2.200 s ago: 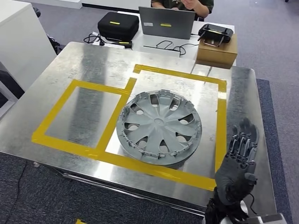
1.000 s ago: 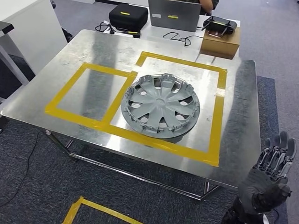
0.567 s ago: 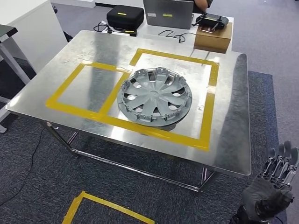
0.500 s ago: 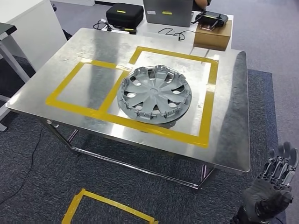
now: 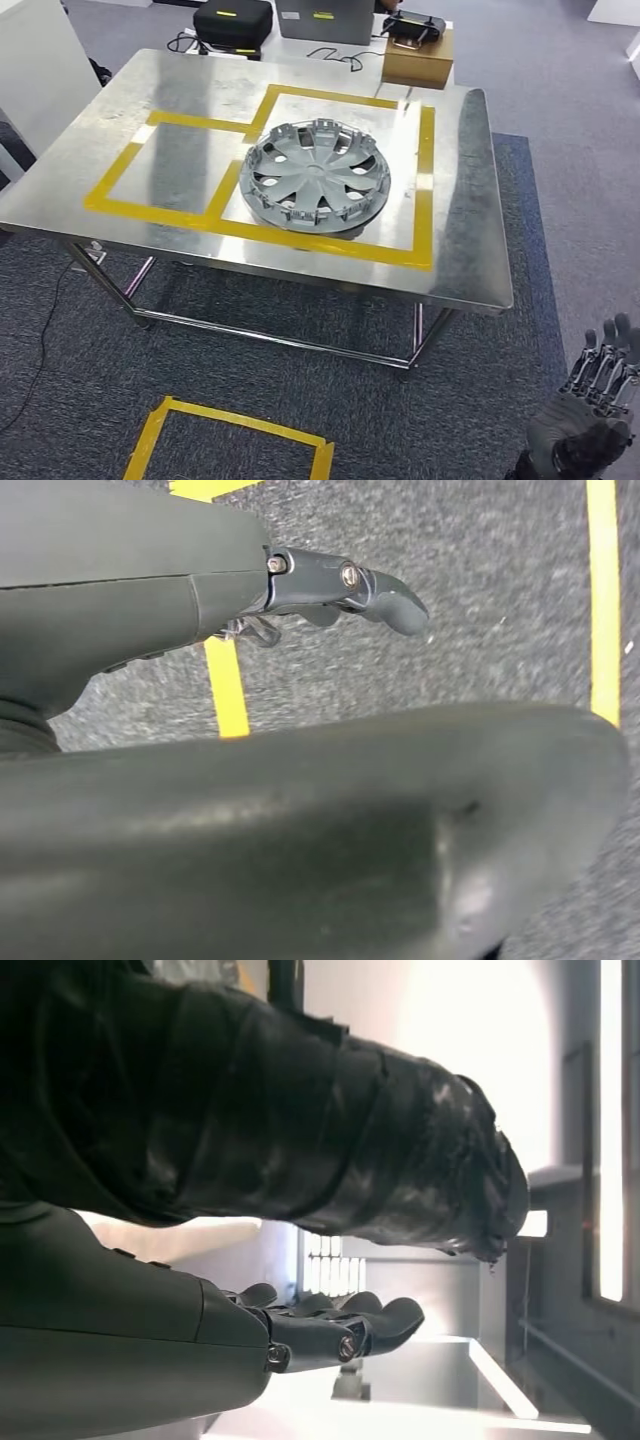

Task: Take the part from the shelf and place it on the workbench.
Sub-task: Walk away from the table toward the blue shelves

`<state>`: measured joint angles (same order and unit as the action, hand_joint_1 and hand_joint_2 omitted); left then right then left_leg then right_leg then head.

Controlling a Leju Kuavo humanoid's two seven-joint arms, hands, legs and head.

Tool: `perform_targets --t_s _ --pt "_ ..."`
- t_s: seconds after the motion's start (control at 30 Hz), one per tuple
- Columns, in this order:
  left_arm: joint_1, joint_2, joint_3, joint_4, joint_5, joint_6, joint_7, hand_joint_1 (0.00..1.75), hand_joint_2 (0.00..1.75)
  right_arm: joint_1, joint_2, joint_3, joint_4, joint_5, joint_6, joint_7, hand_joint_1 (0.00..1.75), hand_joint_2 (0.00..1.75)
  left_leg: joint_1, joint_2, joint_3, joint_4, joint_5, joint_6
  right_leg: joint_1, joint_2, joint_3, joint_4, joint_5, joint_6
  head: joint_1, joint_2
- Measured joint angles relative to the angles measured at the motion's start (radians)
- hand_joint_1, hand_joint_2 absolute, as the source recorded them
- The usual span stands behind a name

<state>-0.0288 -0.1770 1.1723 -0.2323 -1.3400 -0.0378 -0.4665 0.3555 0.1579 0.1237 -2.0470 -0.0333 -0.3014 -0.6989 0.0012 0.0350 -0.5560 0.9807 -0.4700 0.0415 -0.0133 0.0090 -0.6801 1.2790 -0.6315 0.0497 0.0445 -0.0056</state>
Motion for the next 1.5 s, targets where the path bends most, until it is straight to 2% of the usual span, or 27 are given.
perform_targets --t_s 0.07,0.13,0.2,0.23,0.27,0.33,0.4,0.47,0.5,0.53,0.57,0.63,0.7,0.73,0.8,0.87,0.97,1.0,1.07,1.1,1.13,1.2,1.27,1.33,1.37,1.47,1.5 --pt "-0.001 -0.002 0.000 0.000 -0.001 0.000 0.000 0.00 0.00 0.003 0.000 -0.001 0.000 0.000 -0.001 0.000 0.00 0.00 -0.005 0.024 -0.031 0.005 0.019 0.000 0.003 -0.007 0.052 -0.013 0.051 -0.005 0.004 0.000" --pt "-0.002 -0.004 0.000 0.000 -0.001 0.000 0.000 0.00 0.00 0.002 0.000 -0.003 -0.001 -0.001 -0.002 0.000 0.00 0.00 -0.010 0.042 -0.048 0.010 0.034 -0.002 0.012 -0.044 0.166 -0.148 0.088 -0.019 0.008 0.000" --pt "-0.003 -0.009 0.000 0.000 -0.001 0.000 0.000 0.00 0.00 0.000 0.000 -0.004 -0.004 0.000 -0.002 0.000 0.00 0.00 -0.012 0.060 -0.054 0.013 0.050 -0.009 0.023 -0.083 0.265 -0.296 0.072 -0.033 0.012 0.000" --pt "-0.003 -0.010 0.000 0.000 -0.001 0.000 0.000 0.00 0.00 -0.001 0.000 -0.004 -0.005 0.001 -0.002 0.000 0.00 0.00 -0.012 0.070 -0.056 0.013 0.059 -0.014 0.027 -0.089 0.286 -0.337 0.061 -0.037 0.014 0.000" --pt "-0.004 -0.011 0.000 0.000 -0.001 0.000 0.000 0.00 0.00 -0.001 0.000 -0.004 -0.006 0.003 -0.002 0.000 0.00 0.00 -0.011 0.080 -0.058 0.012 0.068 -0.018 0.028 -0.081 0.287 -0.354 0.063 -0.039 0.016 0.000" --pt "-0.005 -0.011 0.000 0.000 -0.001 0.001 0.000 0.00 0.00 0.001 0.001 -0.004 -0.005 0.008 -0.004 0.000 0.00 0.00 -0.007 0.060 -0.066 0.023 0.051 -0.033 0.024 -0.064 0.268 -0.358 0.084 -0.049 0.018 0.000" --pt "-0.002 -0.011 0.000 0.000 -0.001 0.001 0.000 0.00 0.00 -0.002 0.004 -0.005 -0.003 0.010 -0.005 0.000 0.00 0.00 -0.004 0.005 -0.083 0.098 -0.037 -0.047 0.017 -0.047 0.238 -0.355 0.110 -0.060 0.017 0.000" --pt "0.003 -0.011 0.000 0.000 0.000 0.002 0.000 0.00 0.00 -0.004 0.006 -0.005 0.001 0.012 -0.006 0.000 0.00 0.00 -0.001 -0.021 -0.102 0.227 -0.130 -0.052 0.016 -0.025 0.203 -0.342 0.131 -0.064 0.016 0.000" --pt "0.004 -0.011 0.000 0.000 0.000 0.002 0.000 0.00 0.00 -0.004 0.007 -0.005 0.003 0.012 -0.006 0.000 0.00 0.00 0.000 -0.024 -0.103 0.276 -0.144 -0.054 0.015 -0.014 0.185 -0.333 0.141 -0.063 0.016 0.000" --pt "0.003 -0.011 0.000 0.000 0.000 0.002 0.000 0.00 0.00 -0.004 0.007 -0.005 0.004 0.012 -0.007 0.000 0.00 0.00 0.001 -0.025 -0.093 0.297 -0.134 -0.056 0.014 -0.003 0.164 -0.322 0.152 -0.061 0.016 0.000" --pt "0.002 -0.011 0.000 0.000 0.000 0.002 0.000 0.00 0.00 -0.004 0.007 -0.005 0.006 0.013 -0.007 0.000 0.00 0.00 0.004 -0.028 -0.067 0.284 -0.107 -0.057 0.012 0.009 0.143 -0.310 0.161 -0.057 0.016 0.000" --pt "0.001 -0.012 0.000 0.000 0.001 0.001 0.000 0.00 0.00 -0.005 0.007 -0.005 0.008 0.013 -0.010 0.000 0.00 0.00 0.012 -0.059 0.020 0.171 -0.066 -0.062 0.008 0.030 0.099 -0.283 0.176 -0.046 0.015 0.000" --pt "0.002 -0.014 0.000 0.000 0.002 0.001 0.000 0.00 0.00 -0.008 0.007 -0.004 0.009 0.015 -0.014 0.000 0.00 0.00 0.018 -0.104 0.089 0.056 -0.080 -0.059 0.008 0.051 0.066 -0.260 0.190 -0.034 0.014 0.000" --pt "0.003 -0.015 0.000 0.000 0.004 0.001 0.000 0.00 0.00 -0.009 0.008 -0.004 0.010 0.015 -0.018 0.000 0.00 0.00 0.018 -0.116 0.099 0.030 -0.093 -0.054 0.009 0.060 0.055 -0.255 0.199 -0.027 0.014 0.000" --pt "0.004 -0.016 0.000 0.000 0.007 0.001 0.000 0.00 0.00 -0.010 0.008 -0.003 0.012 0.016 -0.024 0.000 0.00 0.00 0.016 -0.101 0.089 0.023 -0.090 -0.038 0.007 0.072 0.041 -0.254 0.215 -0.015 0.014 0.000" --pt "0.004 -0.017 0.000 0.000 0.009 0.000 0.000 0.00 0.00 -0.010 0.008 -0.003 0.015 0.015 -0.031 0.000 0.00 0.00 0.016 -0.078 0.069 0.023 -0.071 -0.018 0.005 0.048 0.023 -0.228 0.178 -0.008 0.017 0.000" --pt "0.005 -0.017 0.001 0.000 0.010 0.000 0.000 0.00 0.00 -0.015 0.008 -0.003 0.019 0.015 -0.035 0.000 0.00 0.00 0.012 -0.044 0.025 0.023 -0.035 -0.004 0.003 -0.001 -0.015 -0.071 0.032 0.000 0.024 0.000" --pt "0.005 -0.017 0.001 0.000 0.010 0.000 0.000 0.00 0.00 -0.017 0.008 -0.002 0.020 0.015 -0.035 0.000 0.00 0.00 0.011 -0.033 0.009 0.024 -0.024 -0.004 0.003 -0.004 -0.020 -0.016 0.008 0.002 0.025 0.000" --pt "0.005 -0.017 0.001 0.000 0.010 0.000 0.000 0.00 0.00 -0.019 0.008 -0.002 0.024 0.014 -0.035 0.000 0.00 0.00 0.008 -0.017 -0.025 0.026 0.001 -0.007 0.004 -0.005 0.011 0.023 0.038 0.000 0.027 0.000" --pt "0.004 -0.016 0.001 0.000 0.010 0.000 0.000 0.00 0.00 -0.020 0.008 -0.001 0.025 0.014 -0.036 0.000 0.00 0.00 0.006 -0.013 -0.041 0.027 0.013 -0.008 0.005 -0.006 0.051 -0.007 0.070 -0.006 0.027 0.000" --pt "0.002 -0.017 0.001 0.000 0.010 0.000 0.000 0.00 0.00 -0.021 0.008 0.000 0.026 0.014 -0.036 0.000 0.00 0.00 0.004 -0.010 -0.053 0.027 0.025 -0.010 0.008 -0.006 0.108 -0.066 0.090 -0.016 0.027 0.000" --pt "-0.001 -0.018 0.001 0.000 0.011 0.000 0.000 0.00 0.00 -0.027 0.008 0.004 0.027 0.014 -0.037 0.000 0.00 0.00 0.001 -0.008 -0.068 0.029 0.047 -0.017 0.018 -0.009 0.235 -0.233 0.076 -0.034 0.029 0.000" --pt "-0.003 -0.018 0.002 0.000 0.011 0.000 0.000 0.00 0.00 -0.035 0.007 0.009 0.030 0.013 -0.038 0.000 0.00 0.00 0.001 -0.007 -0.078 0.026 0.071 -0.028 0.026 -0.011 0.292 -0.332 0.050 -0.043 0.031 0.000" --pt "-0.001 -0.017 0.004 0.000 0.012 0.000 0.000 0.00 0.00 -0.038 0.007 0.013 0.035 0.011 -0.040 0.000 0.00 0.00 0.004 -0.010 -0.087 0.025 0.079 -0.041 0.024 -0.014 0.279 -0.344 0.063 -0.049 0.033 0.000" --pt "0.001 -0.016 0.004 0.000 0.013 0.000 0.000 0.00 0.00 -0.038 0.007 0.014 0.037 0.009 -0.042 0.000 0.00 0.00 0.005 -0.014 -0.092 0.038 0.056 -0.047 0.022 -0.016 0.269 -0.345 0.075 -0.056 0.031 0.000" --pt "0.006 -0.015 0.006 0.000 0.014 -0.001 0.000 0.00 0.00 -0.039 0.008 0.021 0.045 0.006 -0.045 0.000 0.00 0.00 0.008 -0.023 -0.119 0.190 -0.094 -0.062 0.020 -0.020 0.229 -0.340 0.110 -0.072 0.026 0.000" --pt "0.006 -0.014 0.006 0.000 0.014 -0.001 0.000 0.00 0.00 -0.039 0.008 0.022 0.047 0.006 -0.045 0.000 0.00 0.00 0.008 -0.023 -0.126 0.253 -0.122 -0.065 0.021 -0.020 0.212 -0.335 0.120 -0.073 0.026 0.000"
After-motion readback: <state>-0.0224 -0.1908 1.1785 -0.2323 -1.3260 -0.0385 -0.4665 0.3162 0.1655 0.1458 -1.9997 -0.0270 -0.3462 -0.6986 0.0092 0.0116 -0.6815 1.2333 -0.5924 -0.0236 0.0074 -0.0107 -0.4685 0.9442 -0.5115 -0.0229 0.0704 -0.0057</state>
